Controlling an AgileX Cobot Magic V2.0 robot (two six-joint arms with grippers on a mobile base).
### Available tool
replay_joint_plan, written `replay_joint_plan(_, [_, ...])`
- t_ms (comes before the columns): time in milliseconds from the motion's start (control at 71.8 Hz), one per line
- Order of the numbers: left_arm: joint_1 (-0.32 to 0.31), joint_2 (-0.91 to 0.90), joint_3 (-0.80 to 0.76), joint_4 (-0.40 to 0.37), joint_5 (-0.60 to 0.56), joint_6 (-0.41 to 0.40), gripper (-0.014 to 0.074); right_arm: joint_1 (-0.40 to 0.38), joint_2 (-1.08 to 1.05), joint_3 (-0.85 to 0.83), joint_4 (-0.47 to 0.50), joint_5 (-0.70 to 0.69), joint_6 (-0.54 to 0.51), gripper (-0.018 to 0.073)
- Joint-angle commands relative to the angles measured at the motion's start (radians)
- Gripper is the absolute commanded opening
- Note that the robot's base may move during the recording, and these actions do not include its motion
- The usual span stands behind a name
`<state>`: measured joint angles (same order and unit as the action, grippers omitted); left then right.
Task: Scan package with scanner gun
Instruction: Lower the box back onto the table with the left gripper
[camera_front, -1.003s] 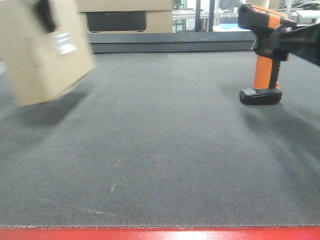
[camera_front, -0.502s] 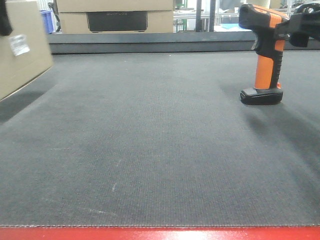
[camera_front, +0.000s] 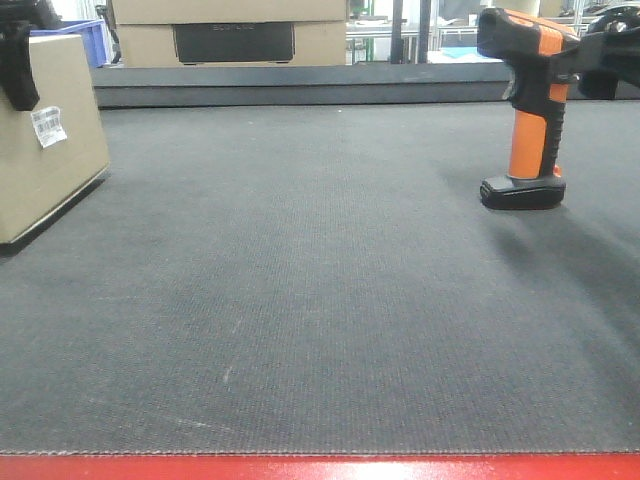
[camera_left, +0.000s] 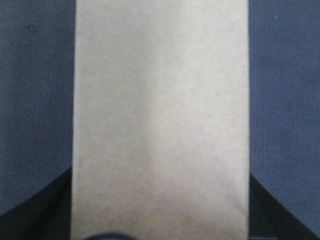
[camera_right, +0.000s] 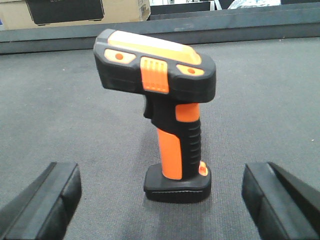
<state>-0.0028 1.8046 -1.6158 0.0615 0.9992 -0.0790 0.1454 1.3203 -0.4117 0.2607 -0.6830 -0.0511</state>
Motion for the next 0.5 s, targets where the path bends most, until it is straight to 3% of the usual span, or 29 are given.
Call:
replay_joint_plan(0, [-0.002, -0.017, 0.0, 0.001, -0.022, -0.012, 0.0083, 0.004, -0.012, 0.003, -0.004, -0.023, 0.0, 0.0562])
replay_joint_plan(320, [-0.002, -0.017, -0.006, 0.001, -0.026, -0.012, 0.0609, 0.004, -0.015, 0.003, -0.004, -0.023, 0.0, 0.0562])
replay_joint_plan(488, [-0.002, -0.065, -0.006, 0.017, -0.04, -0.012, 0.0601, 0.004, -0.044, 0.003, -0.004, -0.006, 0.0, 0.0562])
